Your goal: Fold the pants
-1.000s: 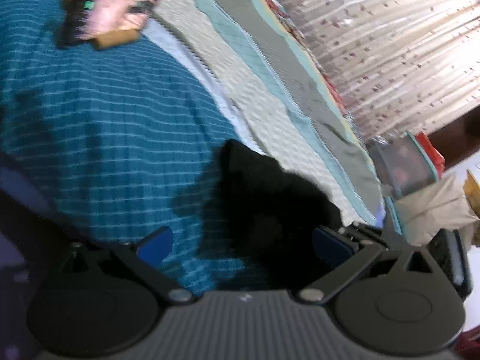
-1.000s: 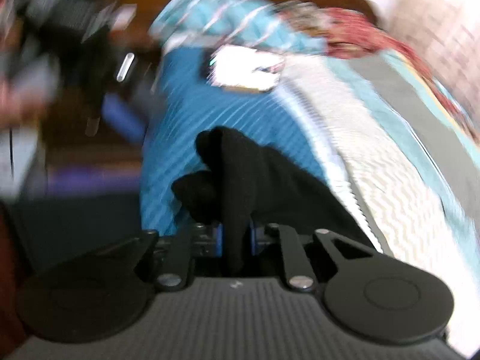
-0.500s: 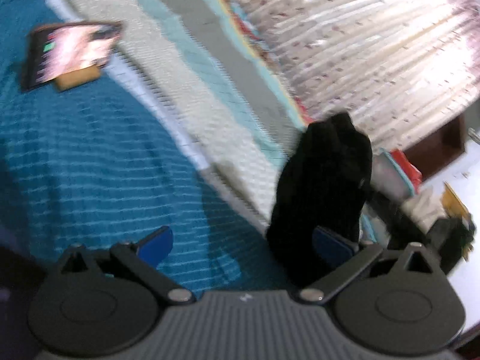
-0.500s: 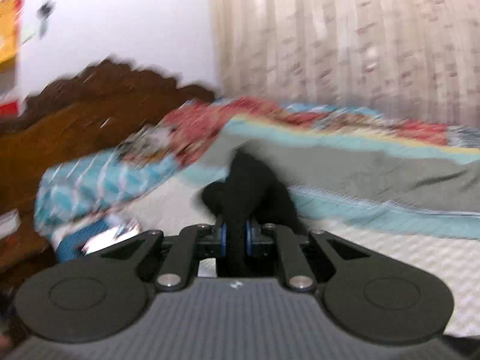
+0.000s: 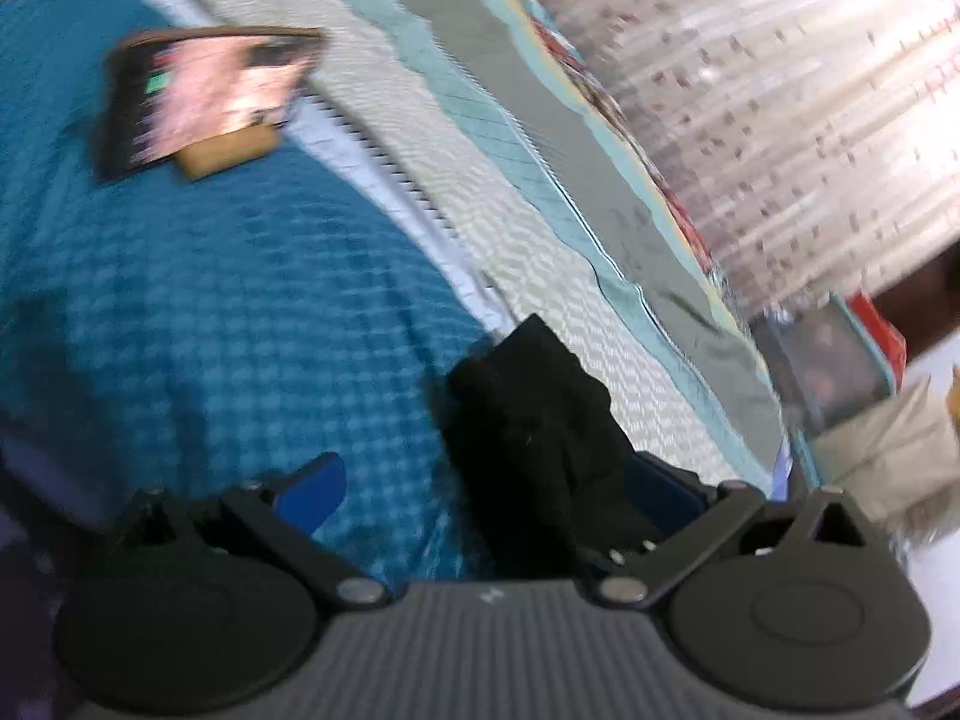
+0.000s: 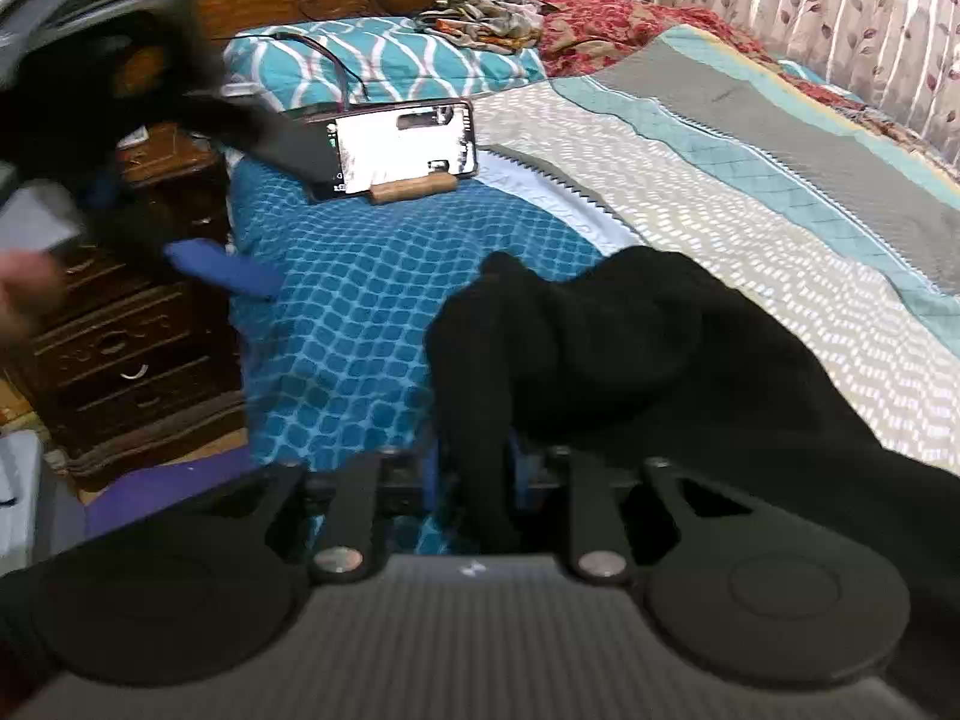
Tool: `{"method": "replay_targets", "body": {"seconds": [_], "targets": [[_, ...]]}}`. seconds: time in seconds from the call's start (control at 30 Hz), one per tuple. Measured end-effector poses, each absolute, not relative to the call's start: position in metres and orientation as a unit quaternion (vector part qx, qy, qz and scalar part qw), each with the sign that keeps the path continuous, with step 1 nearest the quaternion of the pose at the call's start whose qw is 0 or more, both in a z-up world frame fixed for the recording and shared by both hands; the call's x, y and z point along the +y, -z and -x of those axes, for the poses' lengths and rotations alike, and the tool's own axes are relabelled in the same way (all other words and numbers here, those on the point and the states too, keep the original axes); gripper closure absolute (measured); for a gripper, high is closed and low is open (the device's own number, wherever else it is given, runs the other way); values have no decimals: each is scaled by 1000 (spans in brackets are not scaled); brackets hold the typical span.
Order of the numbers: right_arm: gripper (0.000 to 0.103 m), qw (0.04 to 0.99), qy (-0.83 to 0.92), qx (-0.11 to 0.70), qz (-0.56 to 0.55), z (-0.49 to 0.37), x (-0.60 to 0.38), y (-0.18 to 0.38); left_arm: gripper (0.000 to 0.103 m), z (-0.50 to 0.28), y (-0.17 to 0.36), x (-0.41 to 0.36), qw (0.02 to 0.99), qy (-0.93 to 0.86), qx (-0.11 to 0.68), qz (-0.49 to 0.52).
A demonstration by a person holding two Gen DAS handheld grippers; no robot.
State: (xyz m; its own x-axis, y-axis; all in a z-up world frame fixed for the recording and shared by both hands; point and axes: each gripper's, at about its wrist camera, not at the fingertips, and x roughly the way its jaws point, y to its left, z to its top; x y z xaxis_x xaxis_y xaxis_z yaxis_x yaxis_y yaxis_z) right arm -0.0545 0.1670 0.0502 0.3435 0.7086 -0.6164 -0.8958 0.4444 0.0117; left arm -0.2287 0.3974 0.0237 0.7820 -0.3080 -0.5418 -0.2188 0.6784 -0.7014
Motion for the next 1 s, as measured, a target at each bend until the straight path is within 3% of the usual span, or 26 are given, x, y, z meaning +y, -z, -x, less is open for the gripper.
{"method": "replay_targets", "body": {"seconds": [0.07, 0.37, 0.4, 0.47, 0.5, 0.6, 0.67, 0.83, 1.0], "targets": [[41, 794, -523, 275, 142, 60, 151, -56, 0, 206, -21, 395, 857, 39, 337, 388], [41, 832, -464, 305, -5, 30, 84, -80, 3, 140, 17, 368, 819, 92, 373, 426], [41, 837, -448, 314, -31, 24, 75, -80, 30, 138, 17, 363, 825, 91, 366, 420], [42, 846, -401, 342, -76, 8, 61, -74, 72, 138, 16, 354, 836, 76, 366, 402], [48, 849, -377, 360, -92, 0, 56, -69, 76, 141, 13, 352, 842, 71, 358, 398], [68, 843, -299, 430, -123, -23, 47, -44, 78, 166, -10, 344, 887, 26, 310, 340], [69, 826, -292, 465, -127, -24, 48, -27, 78, 183, -17, 342, 899, 24, 290, 328], [67, 851, -304, 426, -40, -3, 71, -28, 73, 185, 7, 337, 890, -27, 331, 313], [66, 857, -315, 403, -67, -9, 56, -40, 42, 197, -3, 352, 884, -44, 329, 331]]}}
